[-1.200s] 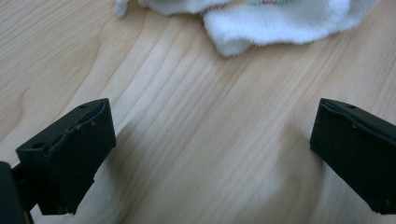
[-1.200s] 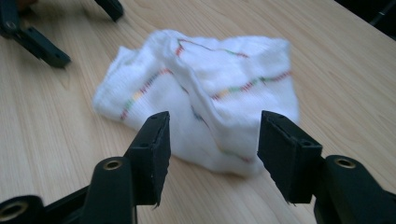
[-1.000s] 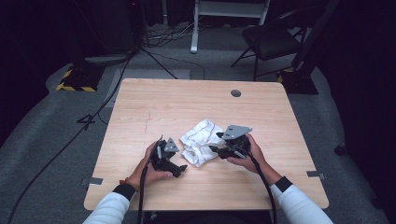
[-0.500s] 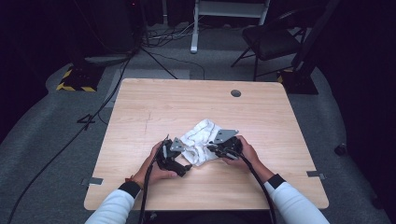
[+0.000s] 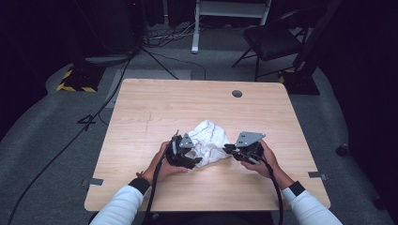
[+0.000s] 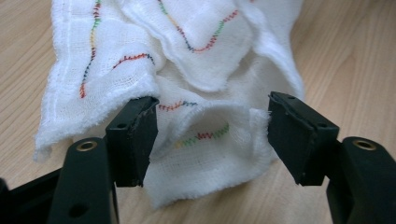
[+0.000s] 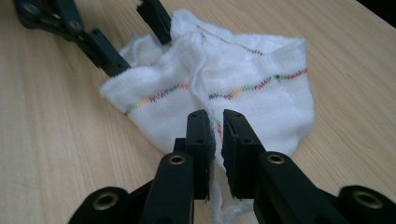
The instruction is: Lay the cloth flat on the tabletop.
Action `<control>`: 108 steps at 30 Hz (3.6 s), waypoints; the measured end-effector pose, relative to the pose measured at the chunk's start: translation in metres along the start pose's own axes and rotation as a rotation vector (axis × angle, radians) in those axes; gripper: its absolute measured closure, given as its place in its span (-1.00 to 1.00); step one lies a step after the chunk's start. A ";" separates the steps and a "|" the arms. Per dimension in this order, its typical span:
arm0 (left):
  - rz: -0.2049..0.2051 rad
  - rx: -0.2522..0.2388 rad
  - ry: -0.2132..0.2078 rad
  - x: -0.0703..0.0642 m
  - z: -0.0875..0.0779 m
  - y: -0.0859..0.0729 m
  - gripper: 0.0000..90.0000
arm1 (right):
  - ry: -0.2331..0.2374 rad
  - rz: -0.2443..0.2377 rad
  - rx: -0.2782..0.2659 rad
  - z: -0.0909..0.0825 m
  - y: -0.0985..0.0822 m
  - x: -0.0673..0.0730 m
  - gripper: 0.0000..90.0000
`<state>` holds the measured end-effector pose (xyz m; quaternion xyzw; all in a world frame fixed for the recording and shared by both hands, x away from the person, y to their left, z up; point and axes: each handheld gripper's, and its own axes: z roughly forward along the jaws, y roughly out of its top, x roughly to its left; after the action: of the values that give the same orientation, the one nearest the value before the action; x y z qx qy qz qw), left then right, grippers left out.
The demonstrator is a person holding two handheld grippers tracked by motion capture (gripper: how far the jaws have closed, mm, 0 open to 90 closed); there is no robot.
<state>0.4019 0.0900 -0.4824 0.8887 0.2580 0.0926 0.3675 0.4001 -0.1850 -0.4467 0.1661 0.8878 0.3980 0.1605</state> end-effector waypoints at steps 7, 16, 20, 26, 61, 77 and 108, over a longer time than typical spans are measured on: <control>0.034 0.025 -0.022 0.009 0.002 -0.003 0.51 | 0.014 0.008 0.029 0.012 0.001 0.004 0.50; 0.020 -0.007 0.034 0.021 -0.023 -0.004 0.79 | 0.013 -0.034 0.037 -0.004 -0.005 0.005 0.95; 0.024 -0.005 0.033 0.023 -0.034 -0.009 0.79 | -0.015 -0.021 0.029 -0.022 -0.013 0.002 0.95; 0.024 0.039 -0.006 0.012 -0.042 -0.020 0.79 | -0.014 0.012 0.070 -0.040 -0.036 0.000 0.94; -0.023 0.088 0.013 0.028 -0.009 -0.007 0.56 | 0.000 0.065 0.166 -0.030 -0.066 0.029 0.13; 0.008 0.104 0.163 0.072 -0.003 0.009 0.87 | 0.013 0.168 0.232 -0.043 -0.081 0.009 0.24; 0.109 0.100 -0.061 -0.004 -0.010 -0.008 -0.10 | 0.075 -0.016 0.068 0.015 -0.002 0.014 0.11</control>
<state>0.3923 0.0989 -0.4807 0.9211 0.2023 0.0723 0.3247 0.3933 -0.1704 -0.4596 0.1494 0.9076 0.3720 0.1247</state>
